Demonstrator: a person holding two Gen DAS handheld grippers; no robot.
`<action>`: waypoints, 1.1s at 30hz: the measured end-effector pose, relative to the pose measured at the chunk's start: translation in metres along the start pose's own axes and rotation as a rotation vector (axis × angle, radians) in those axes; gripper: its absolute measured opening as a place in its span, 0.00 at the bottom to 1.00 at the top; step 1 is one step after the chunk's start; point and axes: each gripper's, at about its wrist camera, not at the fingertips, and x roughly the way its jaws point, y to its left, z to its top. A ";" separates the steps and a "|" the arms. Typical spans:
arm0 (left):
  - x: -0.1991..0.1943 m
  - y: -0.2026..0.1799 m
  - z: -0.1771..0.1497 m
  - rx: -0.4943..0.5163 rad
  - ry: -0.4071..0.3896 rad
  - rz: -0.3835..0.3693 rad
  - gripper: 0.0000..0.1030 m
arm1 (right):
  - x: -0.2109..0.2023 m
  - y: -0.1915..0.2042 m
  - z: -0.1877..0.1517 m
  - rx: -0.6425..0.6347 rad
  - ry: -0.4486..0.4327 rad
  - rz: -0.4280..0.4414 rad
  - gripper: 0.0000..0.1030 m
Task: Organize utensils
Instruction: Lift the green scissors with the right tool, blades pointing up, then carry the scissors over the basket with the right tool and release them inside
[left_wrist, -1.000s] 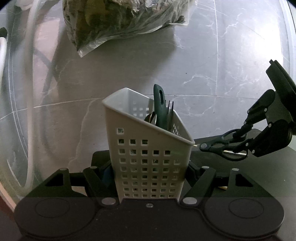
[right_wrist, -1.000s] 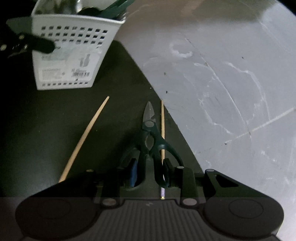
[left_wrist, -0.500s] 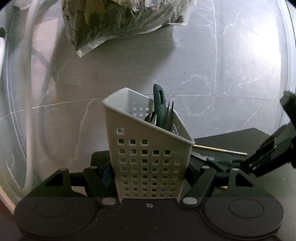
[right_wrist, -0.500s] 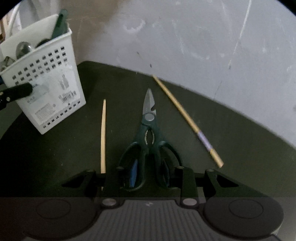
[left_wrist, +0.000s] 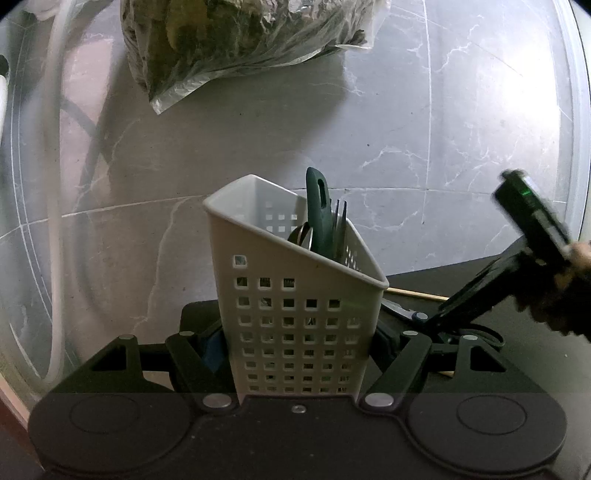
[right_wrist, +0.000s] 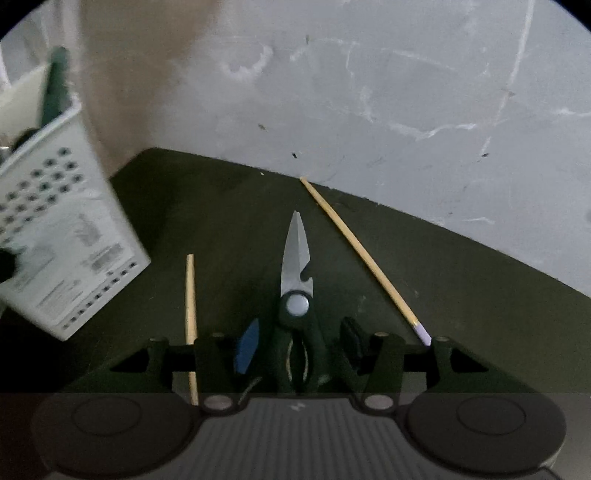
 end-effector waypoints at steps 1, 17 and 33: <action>0.000 0.000 0.000 -0.002 0.000 0.001 0.74 | 0.003 -0.001 0.003 0.011 0.004 0.007 0.51; 0.000 0.004 -0.001 -0.003 -0.006 -0.016 0.74 | -0.083 0.005 -0.015 0.177 -0.351 0.021 0.27; 0.002 -0.004 -0.001 0.030 -0.001 -0.081 0.74 | -0.173 0.086 0.007 0.046 -0.967 0.362 0.28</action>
